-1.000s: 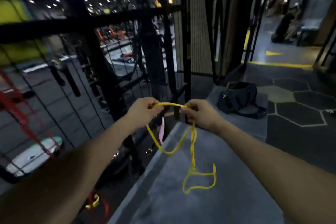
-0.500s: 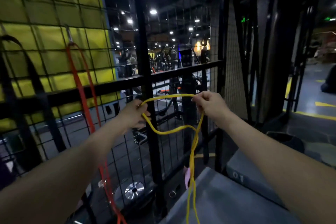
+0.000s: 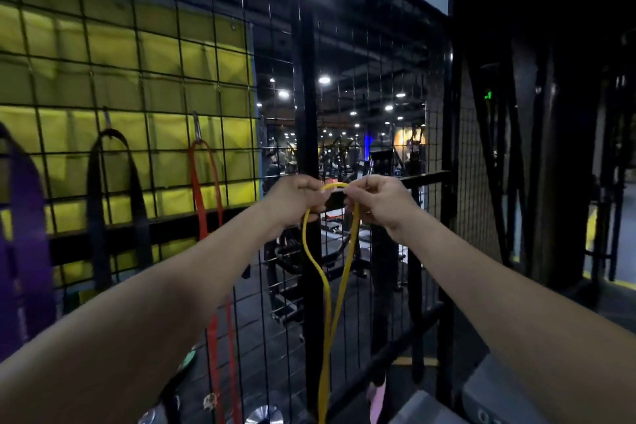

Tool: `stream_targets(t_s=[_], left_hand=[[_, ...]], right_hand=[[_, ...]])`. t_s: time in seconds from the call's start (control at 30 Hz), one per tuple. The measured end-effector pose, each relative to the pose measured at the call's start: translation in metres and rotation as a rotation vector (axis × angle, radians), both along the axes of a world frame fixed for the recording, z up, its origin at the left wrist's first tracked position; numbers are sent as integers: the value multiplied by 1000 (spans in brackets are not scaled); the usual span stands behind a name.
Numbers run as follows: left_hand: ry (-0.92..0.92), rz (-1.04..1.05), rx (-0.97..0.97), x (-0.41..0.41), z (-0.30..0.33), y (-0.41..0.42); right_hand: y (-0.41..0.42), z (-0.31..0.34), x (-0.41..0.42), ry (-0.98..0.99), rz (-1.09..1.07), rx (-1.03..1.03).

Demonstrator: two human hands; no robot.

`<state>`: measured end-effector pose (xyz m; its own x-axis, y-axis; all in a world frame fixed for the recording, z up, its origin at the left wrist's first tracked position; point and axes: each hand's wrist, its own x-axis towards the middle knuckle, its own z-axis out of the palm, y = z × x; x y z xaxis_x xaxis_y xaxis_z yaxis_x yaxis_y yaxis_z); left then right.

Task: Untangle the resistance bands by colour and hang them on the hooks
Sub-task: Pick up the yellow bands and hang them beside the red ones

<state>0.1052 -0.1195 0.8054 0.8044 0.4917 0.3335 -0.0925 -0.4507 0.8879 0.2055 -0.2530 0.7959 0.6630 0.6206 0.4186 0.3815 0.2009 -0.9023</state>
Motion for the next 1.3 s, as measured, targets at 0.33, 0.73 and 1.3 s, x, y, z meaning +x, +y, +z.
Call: stream_targets(t_s=[0.33,0.73,1.3], left_hand=[[-239,118,-80,0,13,65],[-260,437,434,43,84,177],[-187,414,701,55,105,208]], right_hand=[[83,23,22,-68,-19,-6],[222,87,70,-175,15,44],[280,131,81,-158,-19,-40]])
